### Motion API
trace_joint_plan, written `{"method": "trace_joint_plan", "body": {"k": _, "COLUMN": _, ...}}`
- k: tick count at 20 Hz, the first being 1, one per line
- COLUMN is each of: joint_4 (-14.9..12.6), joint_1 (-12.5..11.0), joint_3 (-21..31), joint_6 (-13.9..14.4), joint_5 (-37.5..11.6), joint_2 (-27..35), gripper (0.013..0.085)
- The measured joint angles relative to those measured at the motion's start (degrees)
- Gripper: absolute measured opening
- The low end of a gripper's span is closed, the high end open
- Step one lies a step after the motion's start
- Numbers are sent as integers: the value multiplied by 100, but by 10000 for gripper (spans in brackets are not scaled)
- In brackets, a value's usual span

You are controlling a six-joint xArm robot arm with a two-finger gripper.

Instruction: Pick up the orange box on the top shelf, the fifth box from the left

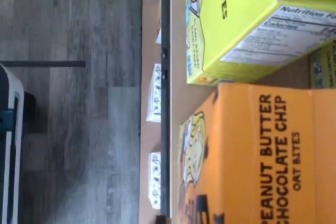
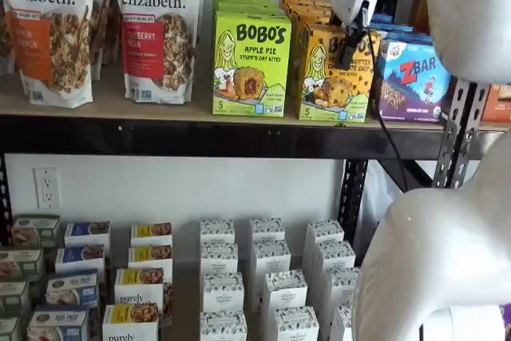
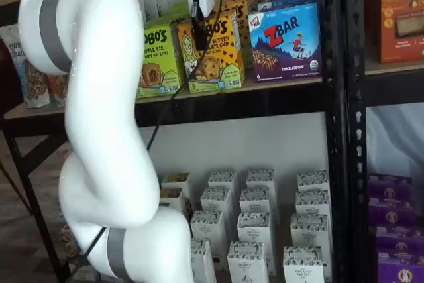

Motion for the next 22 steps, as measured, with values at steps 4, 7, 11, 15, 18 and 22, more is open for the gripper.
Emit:
{"method": "trace_joint_plan", "body": {"k": 4, "joint_4": 21, "joint_1": 0, "joint_3": -2, "joint_6": 2, "joint_5": -19, "joint_2": 3, "gripper": 610}}
{"method": "trace_joint_plan", "body": {"k": 7, "joint_4": 35, "joint_1": -10, "joint_3": -1, "joint_6": -6, "joint_5": -35, "joint_2": 1, "gripper": 610}}
{"method": "trace_joint_plan", "body": {"k": 11, "joint_4": 38, "joint_1": -22, "joint_3": -8, "joint_6": -16, "joint_5": -42, "joint_2": 2, "gripper": 610}}
{"method": "trace_joint_plan", "body": {"k": 15, "joint_4": 50, "joint_1": -31, "joint_3": 1, "joint_6": -25, "joint_5": -53, "joint_2": -3, "gripper": 570}}
{"method": "trace_joint_plan", "body": {"k": 18, "joint_4": 81, "joint_1": -38, "joint_3": 36, "joint_6": -30, "joint_5": -89, "joint_2": -26, "gripper": 530}}
{"method": "trace_joint_plan", "body": {"k": 22, "joint_4": 121, "joint_1": -46, "joint_3": 38, "joint_6": -32, "joint_5": -75, "joint_2": -31, "gripper": 450}}
